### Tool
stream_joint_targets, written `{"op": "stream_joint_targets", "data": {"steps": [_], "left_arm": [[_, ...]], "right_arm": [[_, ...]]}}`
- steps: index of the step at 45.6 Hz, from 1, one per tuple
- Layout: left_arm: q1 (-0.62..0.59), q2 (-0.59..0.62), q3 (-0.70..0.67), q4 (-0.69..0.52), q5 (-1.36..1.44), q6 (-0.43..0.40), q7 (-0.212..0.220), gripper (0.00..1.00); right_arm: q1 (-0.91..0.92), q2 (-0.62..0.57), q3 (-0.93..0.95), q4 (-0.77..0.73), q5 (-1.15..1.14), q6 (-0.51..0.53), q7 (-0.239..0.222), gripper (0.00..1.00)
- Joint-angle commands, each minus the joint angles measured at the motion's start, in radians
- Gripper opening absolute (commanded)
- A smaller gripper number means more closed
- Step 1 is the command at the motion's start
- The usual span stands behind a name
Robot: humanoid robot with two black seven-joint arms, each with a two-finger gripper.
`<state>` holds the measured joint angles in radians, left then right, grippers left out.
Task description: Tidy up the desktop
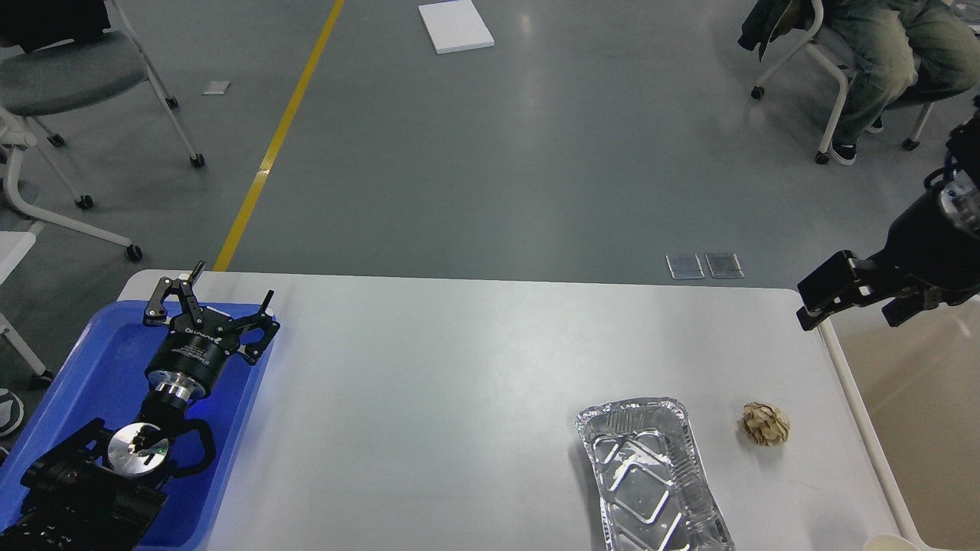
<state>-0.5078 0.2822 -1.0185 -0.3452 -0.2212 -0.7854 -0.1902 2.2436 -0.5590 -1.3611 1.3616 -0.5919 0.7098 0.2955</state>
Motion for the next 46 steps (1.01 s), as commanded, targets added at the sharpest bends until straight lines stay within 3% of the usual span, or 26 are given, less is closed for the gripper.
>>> {"op": "stream_joint_targets", "data": {"steps": [1, 16, 34, 46], "left_arm": [[0.000, 0.000, 0.000, 0.000, -0.001, 0.000, 0.000, 1.00], [0.000, 0.000, 0.000, 0.000, -0.001, 0.000, 0.000, 1.00], [0.000, 0.000, 0.000, 0.000, -0.001, 0.000, -0.002, 1.00], [0.000, 0.000, 0.000, 0.000, -0.001, 0.000, -0.002, 1.00]], "right_arm": [[-0.009, 0.001, -0.015, 0.002, -0.009, 0.002, -0.002, 1.00], [-0.041, -0.051, -0.046, 0.002, -0.048, -0.013, -0.001, 1.00], [-0.214, -0.381, -0.003, 0.004, -0.315, -0.104, 0.001, 1.00], [-0.412, -0.581, 0.079, 0.004, -0.446, -0.223, 0.001, 0.99]]}}
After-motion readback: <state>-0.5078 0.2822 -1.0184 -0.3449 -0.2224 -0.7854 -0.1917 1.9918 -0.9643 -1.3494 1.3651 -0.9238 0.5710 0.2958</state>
